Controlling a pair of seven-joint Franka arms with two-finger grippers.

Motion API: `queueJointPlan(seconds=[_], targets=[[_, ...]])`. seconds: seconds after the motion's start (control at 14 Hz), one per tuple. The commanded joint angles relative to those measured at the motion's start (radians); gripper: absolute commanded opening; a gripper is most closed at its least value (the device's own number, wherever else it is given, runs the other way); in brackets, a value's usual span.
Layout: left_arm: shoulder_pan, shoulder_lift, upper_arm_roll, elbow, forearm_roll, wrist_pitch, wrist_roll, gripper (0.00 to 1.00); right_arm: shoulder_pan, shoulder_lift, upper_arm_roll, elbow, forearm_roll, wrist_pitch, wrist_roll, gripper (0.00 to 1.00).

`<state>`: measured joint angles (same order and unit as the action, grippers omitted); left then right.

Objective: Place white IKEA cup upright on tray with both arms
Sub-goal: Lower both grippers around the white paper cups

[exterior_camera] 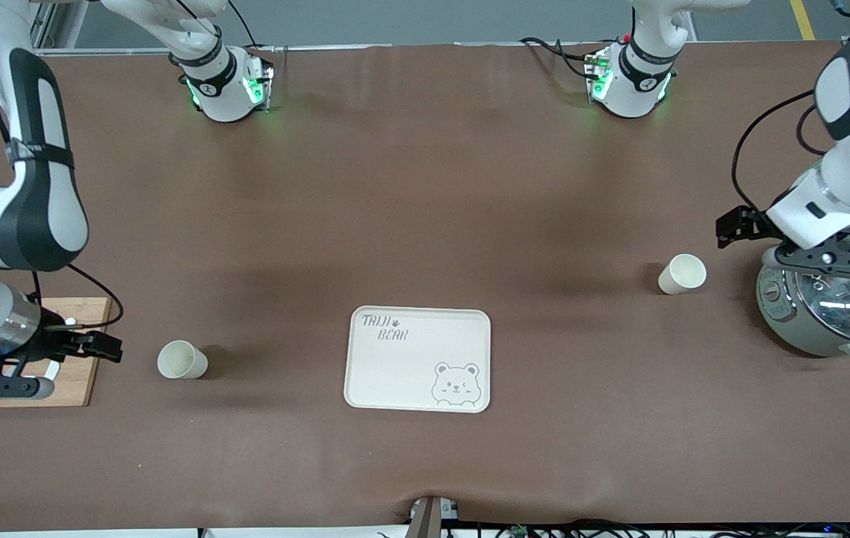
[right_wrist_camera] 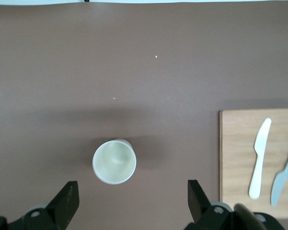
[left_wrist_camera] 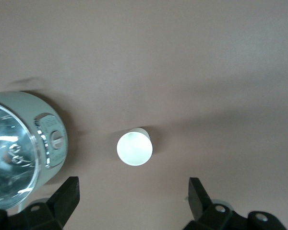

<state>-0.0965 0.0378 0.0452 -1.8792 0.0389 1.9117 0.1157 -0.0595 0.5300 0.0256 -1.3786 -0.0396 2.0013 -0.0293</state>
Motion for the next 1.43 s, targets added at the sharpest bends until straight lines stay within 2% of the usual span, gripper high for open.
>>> queueJointPlan(seconds=[0.0, 0.21, 0.36, 0.71, 1.36], targets=[[0.005, -0.070, -0.002, -0.167, -0.025, 0.136, 0.009, 1.00, -0.040, 0.031, 0.011, 0.003, -0.002, 0.040, -0.052, 1.00], [0.004, -0.069, -0.002, -0.286, -0.027, 0.265, 0.004, 1.00, -0.040, 0.070, 0.011, 0.001, -0.002, 0.076, -0.052, 1.00], [0.005, -0.061, -0.002, -0.333, -0.027, 0.306, 0.004, 1.00, -0.040, 0.094, 0.011, 0.001, -0.002, 0.096, -0.052, 1.00], [0.005, -0.009, -0.001, -0.397, -0.025, 0.395, 0.004, 1.00, -0.025, 0.142, 0.011, -0.007, -0.008, 0.119, -0.052, 1.00], [0.006, 0.106, -0.001, -0.465, -0.027, 0.641, 0.004, 1.00, -0.028, 0.146, 0.011, -0.112, -0.008, 0.244, -0.054, 1.00]])
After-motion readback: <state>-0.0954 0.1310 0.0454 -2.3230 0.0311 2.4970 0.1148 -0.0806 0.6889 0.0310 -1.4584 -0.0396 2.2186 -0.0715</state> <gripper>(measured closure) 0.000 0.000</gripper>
